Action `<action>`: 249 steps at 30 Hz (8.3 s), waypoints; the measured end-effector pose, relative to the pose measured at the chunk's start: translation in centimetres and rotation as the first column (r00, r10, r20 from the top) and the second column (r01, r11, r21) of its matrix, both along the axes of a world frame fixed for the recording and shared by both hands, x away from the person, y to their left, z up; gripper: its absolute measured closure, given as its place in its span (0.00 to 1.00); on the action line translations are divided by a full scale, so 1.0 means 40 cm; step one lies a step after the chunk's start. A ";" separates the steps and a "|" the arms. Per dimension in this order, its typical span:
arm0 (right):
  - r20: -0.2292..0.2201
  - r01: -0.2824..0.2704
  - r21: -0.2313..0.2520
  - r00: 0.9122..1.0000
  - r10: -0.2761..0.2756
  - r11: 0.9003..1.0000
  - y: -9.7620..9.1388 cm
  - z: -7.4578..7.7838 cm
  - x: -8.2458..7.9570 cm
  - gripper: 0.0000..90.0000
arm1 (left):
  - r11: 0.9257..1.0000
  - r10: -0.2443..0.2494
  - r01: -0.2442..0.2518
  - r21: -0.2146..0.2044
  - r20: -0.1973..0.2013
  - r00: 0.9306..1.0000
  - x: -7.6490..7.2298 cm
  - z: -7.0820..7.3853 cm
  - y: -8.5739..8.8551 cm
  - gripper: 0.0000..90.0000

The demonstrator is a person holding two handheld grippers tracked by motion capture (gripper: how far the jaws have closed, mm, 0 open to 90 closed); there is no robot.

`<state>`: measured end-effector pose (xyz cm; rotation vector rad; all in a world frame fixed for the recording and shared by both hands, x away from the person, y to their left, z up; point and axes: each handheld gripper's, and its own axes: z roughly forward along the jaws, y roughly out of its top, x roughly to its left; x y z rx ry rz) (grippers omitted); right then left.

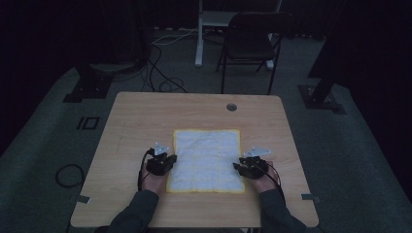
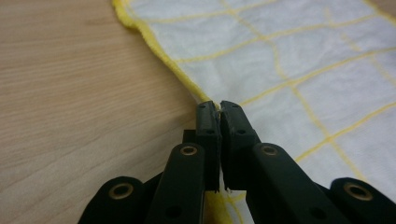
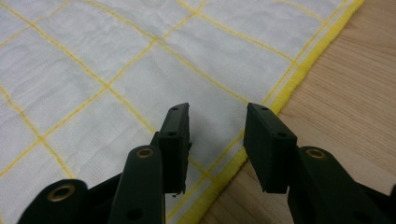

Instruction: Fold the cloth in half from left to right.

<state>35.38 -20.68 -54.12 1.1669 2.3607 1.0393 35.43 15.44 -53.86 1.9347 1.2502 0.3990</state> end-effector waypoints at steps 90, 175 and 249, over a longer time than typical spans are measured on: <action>0.015 0.068 0.043 0.998 -0.069 0.997 -0.053 0.023 -0.016 0.62 | 0.932 -0.286 0.293 -0.214 0.062 0.956 0.114 0.109 -0.309 0.98; -0.069 0.178 0.062 0.982 -0.173 0.982 0.055 0.012 0.325 0.67 | 0.912 -0.393 0.376 -0.165 -0.080 0.916 0.002 -0.013 -0.312 0.67; 0.009 0.214 0.055 0.977 -0.215 0.975 -0.032 0.049 0.268 0.77 | 0.909 -0.382 0.393 -0.140 0.095 0.919 0.017 0.085 -0.269 0.75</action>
